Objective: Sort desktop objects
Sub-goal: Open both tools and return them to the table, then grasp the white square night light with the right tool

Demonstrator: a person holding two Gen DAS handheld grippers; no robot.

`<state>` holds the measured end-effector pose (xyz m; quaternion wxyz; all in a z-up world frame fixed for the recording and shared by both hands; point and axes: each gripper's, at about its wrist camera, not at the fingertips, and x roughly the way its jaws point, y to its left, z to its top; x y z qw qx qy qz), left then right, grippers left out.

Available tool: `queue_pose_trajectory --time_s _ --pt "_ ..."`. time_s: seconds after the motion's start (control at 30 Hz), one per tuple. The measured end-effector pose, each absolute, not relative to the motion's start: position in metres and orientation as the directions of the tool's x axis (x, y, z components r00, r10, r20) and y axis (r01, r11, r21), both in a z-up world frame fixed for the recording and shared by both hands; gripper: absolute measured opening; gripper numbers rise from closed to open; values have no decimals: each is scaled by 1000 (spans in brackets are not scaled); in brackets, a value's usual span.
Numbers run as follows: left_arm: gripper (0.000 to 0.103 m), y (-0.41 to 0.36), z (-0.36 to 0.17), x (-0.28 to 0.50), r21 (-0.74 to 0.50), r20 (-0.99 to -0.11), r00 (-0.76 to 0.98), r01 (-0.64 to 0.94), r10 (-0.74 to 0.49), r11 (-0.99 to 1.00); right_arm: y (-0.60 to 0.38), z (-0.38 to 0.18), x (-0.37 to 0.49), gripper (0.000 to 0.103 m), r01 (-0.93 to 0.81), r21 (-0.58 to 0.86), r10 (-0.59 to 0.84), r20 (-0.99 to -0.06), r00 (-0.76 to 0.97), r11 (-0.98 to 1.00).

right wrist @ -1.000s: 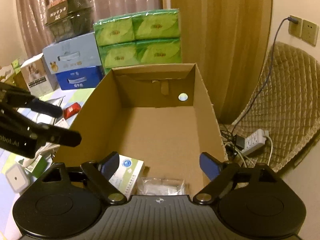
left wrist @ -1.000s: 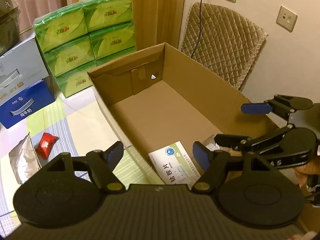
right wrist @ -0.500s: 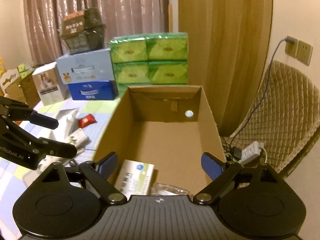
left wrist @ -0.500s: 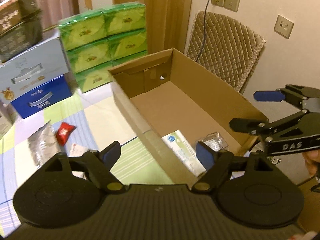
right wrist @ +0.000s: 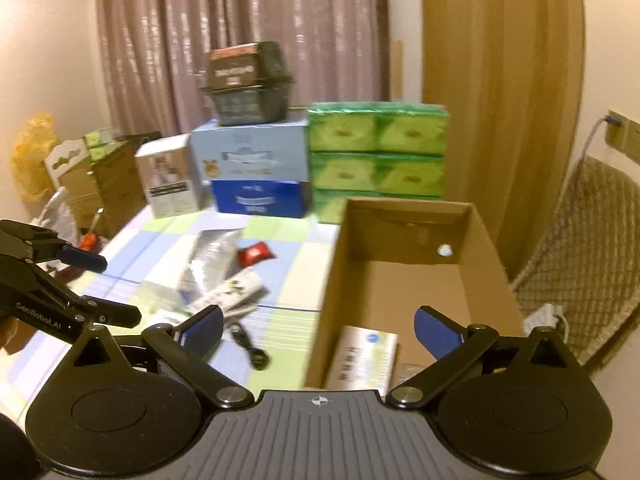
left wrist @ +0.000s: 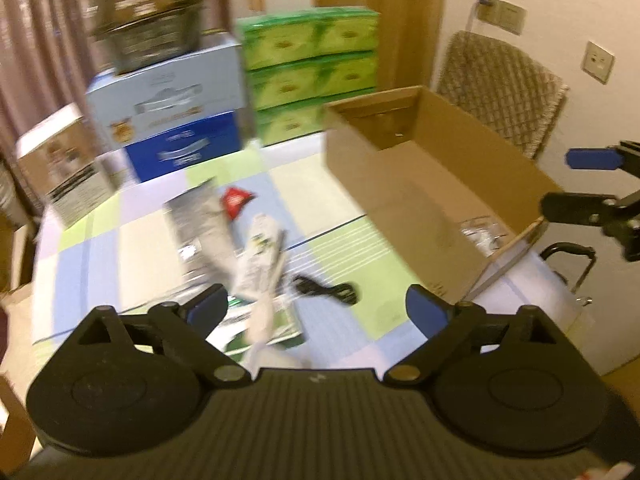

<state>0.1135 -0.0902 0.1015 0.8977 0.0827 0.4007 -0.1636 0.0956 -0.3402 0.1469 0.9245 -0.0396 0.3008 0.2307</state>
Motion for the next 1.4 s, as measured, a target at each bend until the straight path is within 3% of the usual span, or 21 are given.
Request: queue_pose_trajectory --time_s 0.63,1.4 --pt "98 8 64 36 108 -762 642 254 -84 961 -254 106 52 101 -585 113 519 -616 593 803" --pt "98 35 -5 82 88 -805 583 292 -105 952 -184 6 79 101 -723 76 573 -669 474 687"
